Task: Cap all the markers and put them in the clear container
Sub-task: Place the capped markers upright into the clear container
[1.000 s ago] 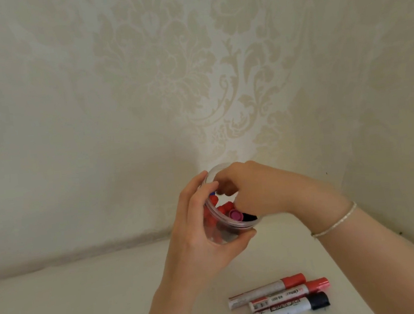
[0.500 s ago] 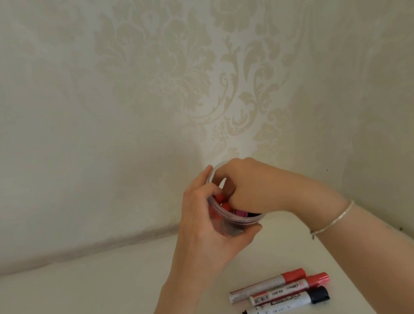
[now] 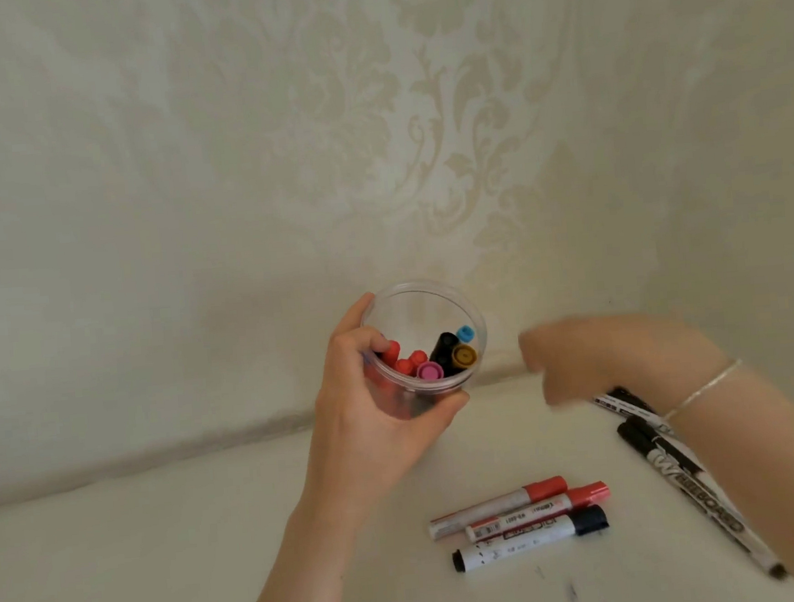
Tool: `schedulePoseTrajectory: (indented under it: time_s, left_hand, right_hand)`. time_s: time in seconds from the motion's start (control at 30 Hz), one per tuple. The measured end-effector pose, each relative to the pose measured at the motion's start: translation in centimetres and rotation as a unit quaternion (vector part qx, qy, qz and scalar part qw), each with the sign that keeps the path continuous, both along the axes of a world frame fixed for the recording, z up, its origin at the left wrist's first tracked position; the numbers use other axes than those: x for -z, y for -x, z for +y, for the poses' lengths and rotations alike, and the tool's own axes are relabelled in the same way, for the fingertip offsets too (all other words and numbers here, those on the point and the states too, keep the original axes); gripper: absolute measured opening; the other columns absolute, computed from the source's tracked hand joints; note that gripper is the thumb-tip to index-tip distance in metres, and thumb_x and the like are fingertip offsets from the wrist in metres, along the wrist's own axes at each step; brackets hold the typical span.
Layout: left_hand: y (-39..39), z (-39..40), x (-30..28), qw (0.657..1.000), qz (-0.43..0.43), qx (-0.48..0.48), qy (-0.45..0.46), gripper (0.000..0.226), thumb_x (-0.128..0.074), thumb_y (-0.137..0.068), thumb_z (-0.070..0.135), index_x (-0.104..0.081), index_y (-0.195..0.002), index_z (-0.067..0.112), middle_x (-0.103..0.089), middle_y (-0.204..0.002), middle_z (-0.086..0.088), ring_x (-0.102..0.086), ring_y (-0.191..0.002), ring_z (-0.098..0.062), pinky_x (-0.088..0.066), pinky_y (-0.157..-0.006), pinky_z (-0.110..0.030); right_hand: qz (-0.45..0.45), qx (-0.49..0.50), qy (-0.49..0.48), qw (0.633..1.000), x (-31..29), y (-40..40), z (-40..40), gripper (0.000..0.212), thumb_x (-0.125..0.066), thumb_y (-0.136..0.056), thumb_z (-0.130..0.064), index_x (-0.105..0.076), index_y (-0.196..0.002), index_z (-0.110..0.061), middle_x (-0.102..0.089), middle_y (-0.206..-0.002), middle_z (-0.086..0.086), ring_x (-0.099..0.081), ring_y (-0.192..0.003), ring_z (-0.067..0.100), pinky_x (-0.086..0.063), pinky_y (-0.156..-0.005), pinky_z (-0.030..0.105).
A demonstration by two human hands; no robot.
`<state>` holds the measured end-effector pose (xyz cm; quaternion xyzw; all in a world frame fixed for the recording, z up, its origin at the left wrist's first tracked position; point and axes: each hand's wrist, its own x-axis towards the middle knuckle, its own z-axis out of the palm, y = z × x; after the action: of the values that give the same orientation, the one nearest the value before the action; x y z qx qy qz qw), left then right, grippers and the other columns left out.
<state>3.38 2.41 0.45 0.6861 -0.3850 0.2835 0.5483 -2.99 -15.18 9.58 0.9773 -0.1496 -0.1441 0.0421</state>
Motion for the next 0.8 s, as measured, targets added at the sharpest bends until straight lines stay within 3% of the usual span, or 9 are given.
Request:
schedulePoseTrajectory:
  time_s: [0.07, 0.17, 0.27, 0.37, 0.47, 0.63, 0.8]
  left_hand:
    - [0.1, 0.3, 0.0, 1.000, 0.004, 0.001, 0.006, 0.070, -0.090, -0.054, 0.026, -0.039, -0.102, 0.022, -0.038, -0.140, 0.018, -0.044, -0.134, -0.014, -0.039, -0.096, -0.009]
    - [0.3, 0.5, -0.2, 1.000, 0.011, 0.012, 0.009, 0.067, -0.085, -0.055, 0.036, -0.038, -0.102, 0.030, -0.036, -0.145, 0.014, -0.049, -0.129, -0.019, -0.043, -0.096, -0.014]
    - [0.8, 0.3, -0.3, 1.000, 0.003, 0.025, 0.007, 0.067, -0.085, -0.056, 0.036, -0.037, -0.102, 0.032, -0.037, -0.146, 0.008, -0.047, -0.132, -0.022, -0.043, -0.098, -0.017]
    - [1.5, -0.1, 0.0, 0.999, -0.005, 0.031, -0.007, 0.071, -0.091, -0.054, 0.023, -0.039, -0.103, 0.022, -0.039, -0.145, 0.001, -0.043, -0.135, -0.022, -0.042, -0.100, -0.018]
    - [2.3, -0.4, 0.3, 0.999, -0.021, 0.048, -0.015, 0.070, -0.089, -0.056, 0.023, -0.038, -0.103, 0.023, -0.036, -0.144, 0.007, -0.043, -0.135, -0.027, -0.043, -0.104, -0.032]
    - [3.0, -0.7, 0.6, 0.998, -0.026, 0.054, -0.024, 0.068, -0.088, -0.057, 0.025, -0.040, -0.104, 0.018, -0.038, -0.146, -0.006, -0.044, -0.135, -0.025, -0.039, -0.103, -0.019]
    - [2.9, -0.7, 0.8, 0.997, -0.053, 0.059, -0.022, 0.069, -0.092, -0.056, 0.016, -0.042, -0.104, 0.015, -0.036, -0.139, 0.015, -0.046, -0.131, -0.036, -0.040, -0.101, -0.017]
  right_hand:
    - [0.185, -0.042, -0.035, 0.981, 2.3, 0.5, 0.9, 0.078, -0.072, -0.080, -0.026, -0.029, -0.144, -0.022, -0.046, -0.137, 0.006, -0.049, -0.120, 0.025, -0.043, -0.090, 0.034]
    - [0.226, -0.089, -0.019, 0.970, 6.0, 0.5, 1.6, 0.096, -0.078, -0.073, -0.034, -0.017, -0.147, -0.031, -0.033, -0.141, 0.007, -0.049, -0.114, 0.028, -0.045, -0.086, 0.038]
    - [0.208, -0.086, -0.024, 0.974, 8.1, 0.5, 1.1, 0.094, -0.079, -0.071, -0.026, -0.020, -0.144, -0.030, -0.032, -0.134, 0.008, -0.048, -0.096, 0.025, -0.050, -0.085, 0.040]
    - [0.193, -0.080, -0.048, 0.977, 8.8, 1.2, 0.7, 0.087, -0.078, -0.069, -0.018, -0.026, -0.138, -0.031, -0.032, -0.123, 0.005, -0.051, -0.102, 0.028, -0.052, -0.082, 0.042]
    - [0.148, -0.084, -0.062, 0.983, 9.3, 1.9, 0.6, 0.075, -0.073, -0.072, -0.015, -0.031, -0.132, -0.028, -0.032, -0.114, 0.004, -0.044, -0.106, 0.025, -0.048, -0.073, 0.037]
    - [0.077, -0.087, -0.062, 0.991, 10.8, 3.0, 0.7, 0.061, -0.067, -0.079, -0.018, -0.034, -0.130, -0.022, -0.037, -0.112, 0.005, -0.040, -0.103, 0.023, -0.043, -0.072, 0.036]
    - [0.073, -0.063, -0.050, 0.994, 11.7, 3.4, 0.8, 0.045, -0.053, -0.090, -0.021, -0.038, -0.133, -0.015, -0.046, -0.123, 0.010, -0.053, -0.109, 0.028, -0.043, -0.077, 0.036]
